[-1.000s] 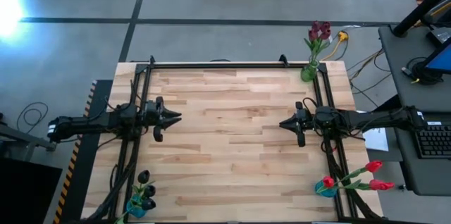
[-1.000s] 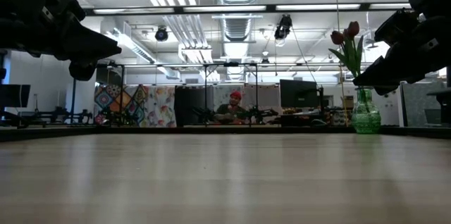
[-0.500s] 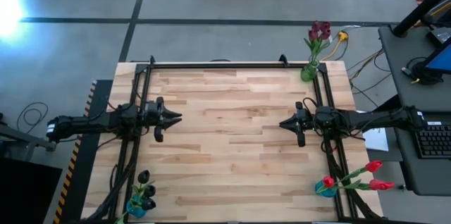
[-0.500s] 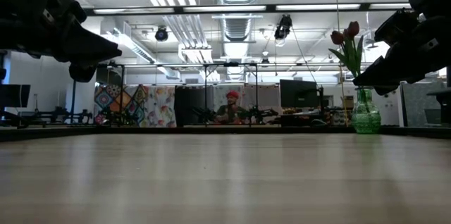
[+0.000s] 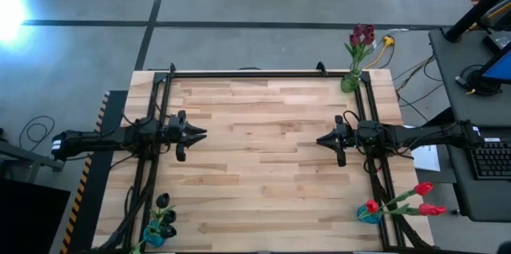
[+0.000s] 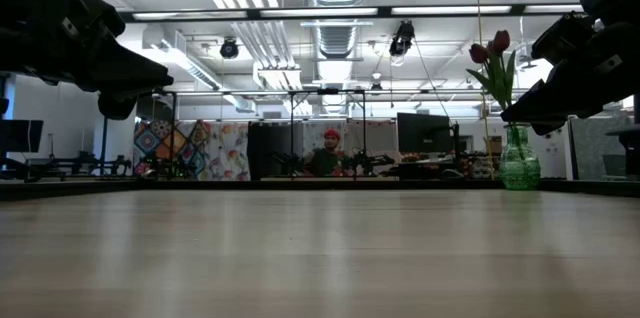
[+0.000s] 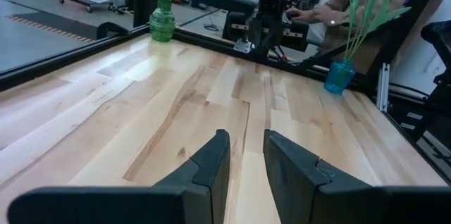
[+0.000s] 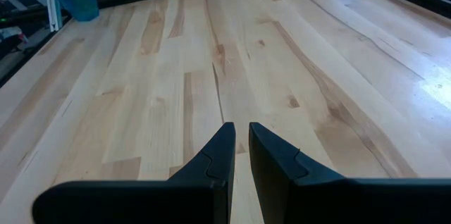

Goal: Sort flowers into vase by color
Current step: Return to Home Position

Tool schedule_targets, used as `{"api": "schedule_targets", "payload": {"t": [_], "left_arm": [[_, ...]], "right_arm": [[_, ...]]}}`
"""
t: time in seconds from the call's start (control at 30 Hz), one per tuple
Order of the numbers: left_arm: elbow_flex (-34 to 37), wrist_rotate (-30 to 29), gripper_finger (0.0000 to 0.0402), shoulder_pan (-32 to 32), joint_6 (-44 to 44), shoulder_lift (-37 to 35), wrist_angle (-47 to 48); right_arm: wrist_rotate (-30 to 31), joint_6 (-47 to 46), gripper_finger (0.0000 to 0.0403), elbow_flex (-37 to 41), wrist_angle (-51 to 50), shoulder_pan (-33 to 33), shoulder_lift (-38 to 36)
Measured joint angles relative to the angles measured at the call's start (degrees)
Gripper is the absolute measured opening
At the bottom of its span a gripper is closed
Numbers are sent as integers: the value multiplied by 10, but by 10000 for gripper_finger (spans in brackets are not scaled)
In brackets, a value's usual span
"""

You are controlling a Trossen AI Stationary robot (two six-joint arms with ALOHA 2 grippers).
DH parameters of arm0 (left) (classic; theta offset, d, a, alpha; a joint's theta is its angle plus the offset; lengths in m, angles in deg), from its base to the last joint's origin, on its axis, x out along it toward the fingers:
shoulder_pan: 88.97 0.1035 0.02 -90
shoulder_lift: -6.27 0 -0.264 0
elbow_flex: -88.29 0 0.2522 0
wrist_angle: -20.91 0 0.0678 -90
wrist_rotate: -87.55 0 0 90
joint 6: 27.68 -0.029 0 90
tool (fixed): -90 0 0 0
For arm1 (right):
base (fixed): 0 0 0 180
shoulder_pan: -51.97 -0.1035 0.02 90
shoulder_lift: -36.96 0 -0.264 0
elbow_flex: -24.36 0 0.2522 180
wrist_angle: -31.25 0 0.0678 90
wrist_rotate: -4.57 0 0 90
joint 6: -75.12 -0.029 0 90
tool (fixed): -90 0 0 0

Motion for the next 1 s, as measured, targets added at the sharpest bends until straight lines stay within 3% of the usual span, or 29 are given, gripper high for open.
{"api": "schedule_targets", "payload": {"t": [1.0], "left_arm": [[0,0,76,0,0,10,0]], "right_arm": [[0,0,36,0,0,0,0]]}}
